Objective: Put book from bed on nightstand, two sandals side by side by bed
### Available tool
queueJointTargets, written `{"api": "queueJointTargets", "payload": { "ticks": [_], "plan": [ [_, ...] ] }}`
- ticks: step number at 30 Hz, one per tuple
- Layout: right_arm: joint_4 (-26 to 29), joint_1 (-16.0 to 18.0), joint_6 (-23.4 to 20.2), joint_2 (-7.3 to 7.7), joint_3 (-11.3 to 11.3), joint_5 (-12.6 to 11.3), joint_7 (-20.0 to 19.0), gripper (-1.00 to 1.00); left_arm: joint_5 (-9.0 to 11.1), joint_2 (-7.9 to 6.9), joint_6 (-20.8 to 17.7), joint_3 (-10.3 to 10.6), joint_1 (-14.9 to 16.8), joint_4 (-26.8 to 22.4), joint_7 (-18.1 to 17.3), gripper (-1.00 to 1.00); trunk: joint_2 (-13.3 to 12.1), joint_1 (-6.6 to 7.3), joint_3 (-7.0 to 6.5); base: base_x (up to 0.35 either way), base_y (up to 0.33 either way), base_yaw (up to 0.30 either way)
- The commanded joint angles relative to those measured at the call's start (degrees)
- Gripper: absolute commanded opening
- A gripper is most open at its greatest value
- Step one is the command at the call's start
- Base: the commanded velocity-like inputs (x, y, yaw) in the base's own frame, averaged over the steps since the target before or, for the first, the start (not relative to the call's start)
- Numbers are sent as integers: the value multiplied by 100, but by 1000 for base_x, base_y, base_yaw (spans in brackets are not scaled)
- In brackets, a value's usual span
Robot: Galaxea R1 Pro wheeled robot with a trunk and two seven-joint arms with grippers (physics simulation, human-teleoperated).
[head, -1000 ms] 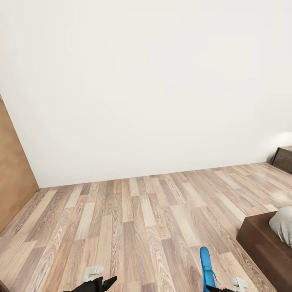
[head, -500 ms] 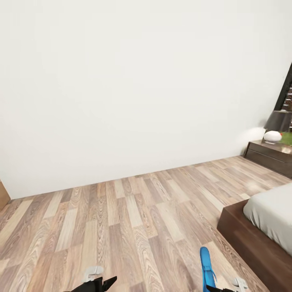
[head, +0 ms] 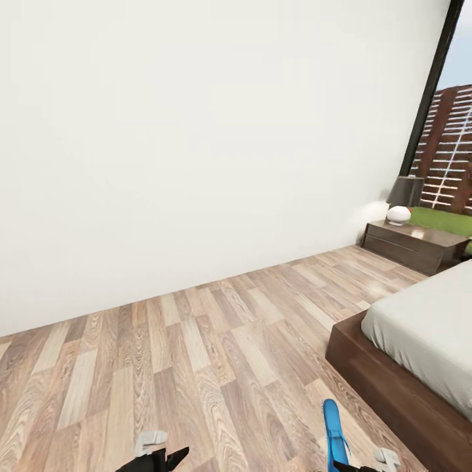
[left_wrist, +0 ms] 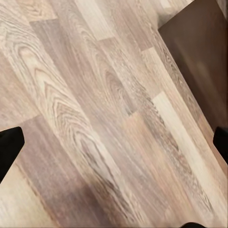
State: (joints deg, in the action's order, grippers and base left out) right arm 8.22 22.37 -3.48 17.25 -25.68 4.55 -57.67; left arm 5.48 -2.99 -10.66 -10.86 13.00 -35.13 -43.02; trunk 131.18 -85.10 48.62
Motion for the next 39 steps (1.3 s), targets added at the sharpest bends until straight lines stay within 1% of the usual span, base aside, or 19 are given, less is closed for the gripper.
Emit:
{"api": "queueJointTargets", "payload": {
  "ticks": [1,22,27,30,33,35,36,37,38,39],
  "plan": [
    [4,4,-39,-2,-51,46,-25,-100,50,0,-60,-8,1,-2,-22,100,3,1,6,0,0,-252],
    [4,4,-39,-11,-43,52,-16,-100,43,2,-59,-4,1,-2,-22,100,3,1,19,0,0,-272],
    [4,4,-39,-68,-45,54,-21,-100,41,2,-59,-4,1,-2,-22,100,3,1,33,0,0,-283],
    [4,4,-39,-78,-45,55,-24,-100,47,15,-59,-4,-1,2,-20,100,3,1,41,0,0,-282],
    [4,4,-39,-82,-44,55,-25,-100,50,63,-48,-4,-11,5,-15,100,3,1,48,0,0,-282],
    [4,4,-39,-85,-43,55,-25,-100,50,86,82,-4,-20,6,-14,100,3,1,52,0,0,-282],
    [4,4,-39,-107,-43,55,-25,-100,54,130,354,-7,-32,6,6,100,3,1,53,0,0,-280],
    [4,4,-39,-120,-42,55,-25,-100,56,146,518,-6,-39,6,87,100,3,1,53,0,0,-279],
    [2,4,-39,-138,-42,61,-25,-100,61,175,710,-5,-45,6,292,100,3,1,53,0,0,-278],
    [3,4,-39,-146,-42,65,-25,-100,63,201,797,-4,-48,6,491,100,3,1,53,0,0,-277]
  ]
}}
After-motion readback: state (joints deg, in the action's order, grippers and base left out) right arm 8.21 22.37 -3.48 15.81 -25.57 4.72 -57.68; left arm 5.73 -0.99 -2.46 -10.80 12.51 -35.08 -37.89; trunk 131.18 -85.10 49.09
